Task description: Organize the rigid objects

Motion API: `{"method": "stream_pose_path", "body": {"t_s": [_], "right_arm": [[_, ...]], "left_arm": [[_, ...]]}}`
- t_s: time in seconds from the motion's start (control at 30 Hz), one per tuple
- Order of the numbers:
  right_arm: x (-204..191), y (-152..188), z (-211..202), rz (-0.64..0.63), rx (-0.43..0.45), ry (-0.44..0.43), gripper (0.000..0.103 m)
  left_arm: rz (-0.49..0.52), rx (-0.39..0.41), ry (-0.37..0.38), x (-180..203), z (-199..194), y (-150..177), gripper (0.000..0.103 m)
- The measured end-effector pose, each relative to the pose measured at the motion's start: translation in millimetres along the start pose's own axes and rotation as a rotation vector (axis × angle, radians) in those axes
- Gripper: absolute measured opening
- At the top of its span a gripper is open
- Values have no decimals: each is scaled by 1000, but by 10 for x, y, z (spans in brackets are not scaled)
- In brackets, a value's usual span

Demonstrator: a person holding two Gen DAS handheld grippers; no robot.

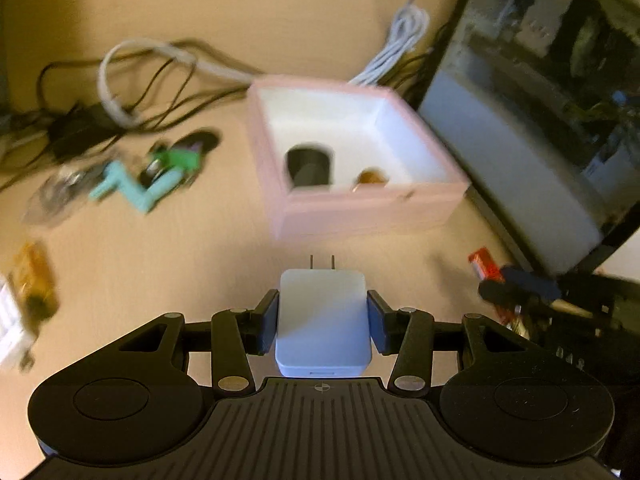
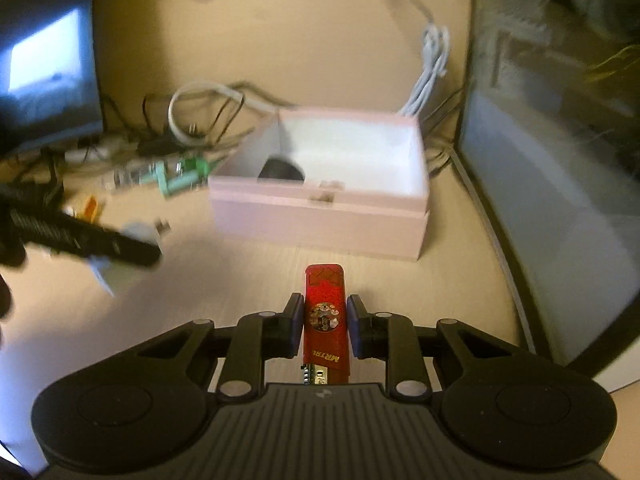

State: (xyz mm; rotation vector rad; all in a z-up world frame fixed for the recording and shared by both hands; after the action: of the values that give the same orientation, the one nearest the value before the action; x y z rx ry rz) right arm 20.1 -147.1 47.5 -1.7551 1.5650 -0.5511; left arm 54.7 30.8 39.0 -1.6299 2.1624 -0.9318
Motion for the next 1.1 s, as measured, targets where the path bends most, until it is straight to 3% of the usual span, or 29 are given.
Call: {"method": "stream_pose_path", "body": {"t_s": [0.17, 0.27, 0.3, 0.4, 0.47, 0.63, 0.83, 0.93, 1.1], "right_arm": [[41, -93, -205, 21, 53, 14, 23], [61, -64, -274, 25, 69, 30, 23], [77, -54, -282, 25, 71, 36, 23], [138, 16, -319, 33, 68, 57, 23], [188, 64, -346, 40, 62, 75, 23], [346, 135, -389, 61, 55, 111, 23], [396, -7, -323, 68, 73, 85, 23], [342, -305, -227, 31, 126, 50, 23], [229, -1026, -16, -55, 262, 36, 23]], "left_arm": [[52, 177, 12, 160, 8, -708, 50], [-10, 290, 47, 173, 169, -1223, 50], [-14, 286, 39, 173, 289, -1331, 50], [99, 193, -61, 252, 817, -1499, 49], [115, 173, -76, 271, 1048, -1509, 49], [32, 205, -79, 242, 1131, -1386, 48], [-23, 237, -4, 136, 524, -882, 48], [-47, 203, -17, 7, 215, -437, 48], [-135, 101, -129, -395, -169, 298, 48]]}}
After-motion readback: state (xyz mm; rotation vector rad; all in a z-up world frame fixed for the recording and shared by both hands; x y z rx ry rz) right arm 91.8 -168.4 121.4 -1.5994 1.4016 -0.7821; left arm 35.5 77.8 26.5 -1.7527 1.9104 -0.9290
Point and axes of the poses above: each gripper's, at about its wrist camera, not at the fingertips, and z roughly the way its jaws point, x to its right, y to its underside, the point moved 6 cm from there along z, roughly the way its jaws point, and after that the axes turned 7 degrees about z, right-handed, at the moved point
